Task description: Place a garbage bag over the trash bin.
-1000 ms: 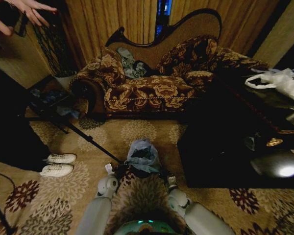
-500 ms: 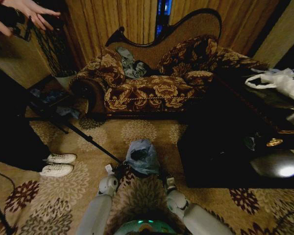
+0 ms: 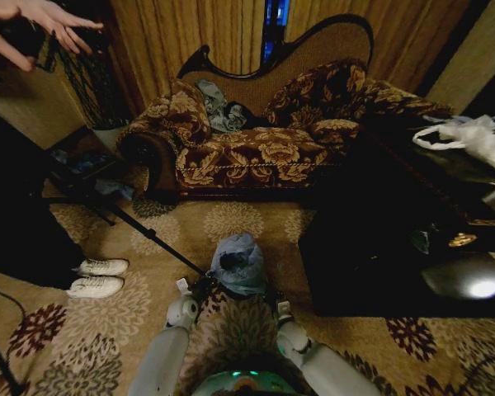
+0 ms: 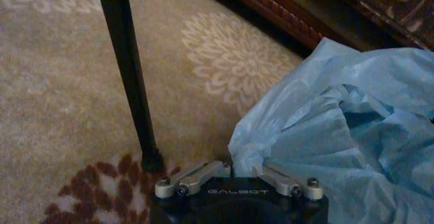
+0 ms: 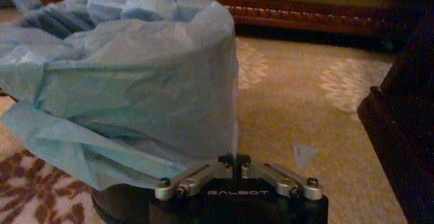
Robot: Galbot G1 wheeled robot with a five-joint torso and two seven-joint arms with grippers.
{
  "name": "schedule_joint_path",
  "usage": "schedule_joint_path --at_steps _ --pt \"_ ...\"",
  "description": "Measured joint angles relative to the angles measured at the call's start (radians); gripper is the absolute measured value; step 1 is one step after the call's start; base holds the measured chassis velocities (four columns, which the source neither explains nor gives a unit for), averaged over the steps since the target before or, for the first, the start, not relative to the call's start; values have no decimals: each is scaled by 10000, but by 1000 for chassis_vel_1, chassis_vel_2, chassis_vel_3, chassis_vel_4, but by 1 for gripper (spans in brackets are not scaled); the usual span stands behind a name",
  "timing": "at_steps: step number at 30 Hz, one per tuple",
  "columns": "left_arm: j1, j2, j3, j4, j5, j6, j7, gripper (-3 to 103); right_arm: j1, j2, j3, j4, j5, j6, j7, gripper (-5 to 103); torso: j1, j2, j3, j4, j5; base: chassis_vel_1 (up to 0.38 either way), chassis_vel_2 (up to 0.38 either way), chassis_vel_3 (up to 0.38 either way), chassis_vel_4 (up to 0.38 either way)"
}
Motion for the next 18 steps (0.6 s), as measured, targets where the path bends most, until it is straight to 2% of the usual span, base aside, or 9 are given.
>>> schedule_joint_path --at_steps 8,17,18 --pt "43 -15 2 -137 19 -7 28 0 23 290 48 -641 -442 275 -324 0 0 0 0 0 1 0 0 0 0" --pt "61 6 -39 -173 9 -2 17 0 37 293 -15 -617 -513 264 -339 0 0 0 0 0 1 0 0 0 0" --pt "112 16 -41 -264 8 -35 17 0 30 269 -11 -556 -529 261 -328 5 0 0 0 0 2 0 0 0 0"
